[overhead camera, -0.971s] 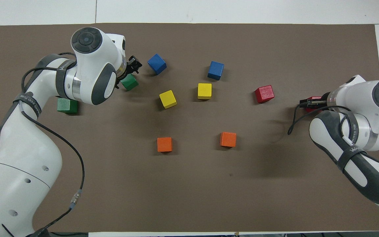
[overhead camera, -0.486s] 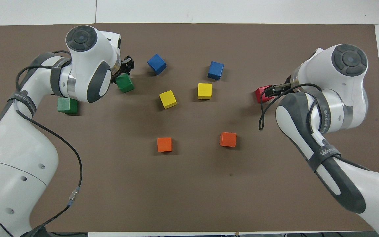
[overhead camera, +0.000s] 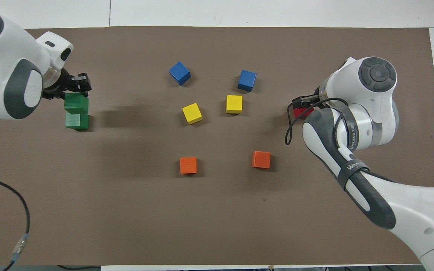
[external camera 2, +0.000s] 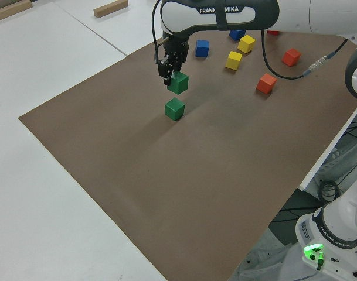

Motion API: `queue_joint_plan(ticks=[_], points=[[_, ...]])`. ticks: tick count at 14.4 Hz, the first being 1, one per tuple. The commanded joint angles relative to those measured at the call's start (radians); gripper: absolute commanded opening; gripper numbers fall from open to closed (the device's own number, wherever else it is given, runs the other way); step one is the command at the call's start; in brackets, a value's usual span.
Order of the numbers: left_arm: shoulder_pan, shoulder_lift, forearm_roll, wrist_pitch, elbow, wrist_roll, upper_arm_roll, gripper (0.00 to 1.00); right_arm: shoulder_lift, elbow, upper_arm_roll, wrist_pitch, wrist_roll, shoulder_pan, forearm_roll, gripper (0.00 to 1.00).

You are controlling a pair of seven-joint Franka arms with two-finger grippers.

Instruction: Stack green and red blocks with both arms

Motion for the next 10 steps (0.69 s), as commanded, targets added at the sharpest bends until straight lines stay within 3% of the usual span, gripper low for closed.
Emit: queue_joint_plan(ticks=[1, 8, 9, 10], points=[[0.016, -0.026, -0.004, 0.017, -0.060, 0.110, -0.007, 0.00, 0.015, 0.013, 0.002, 0.022, 0.040, 0.017, -0.012, 1.00], [0.048, -0.048, -0.072, 0.106, -0.132, 0.115, -0.005, 0.00, 0.044, -0.037, 0.002, 0.126, 0.038, 0.017, -0.014, 1.00], [0.059, -0.046, -0.072, 0.120, -0.134, 0.115, -0.005, 0.00, 0.043, -0.048, 0.002, 0.129, 0.038, 0.014, -0.014, 0.89], [0.061, -0.046, -0.073, 0.127, -0.134, 0.114, -0.005, 0.00, 0.041, -0.050, 0.003, 0.128, 0.040, 0.013, -0.012, 0.67]])
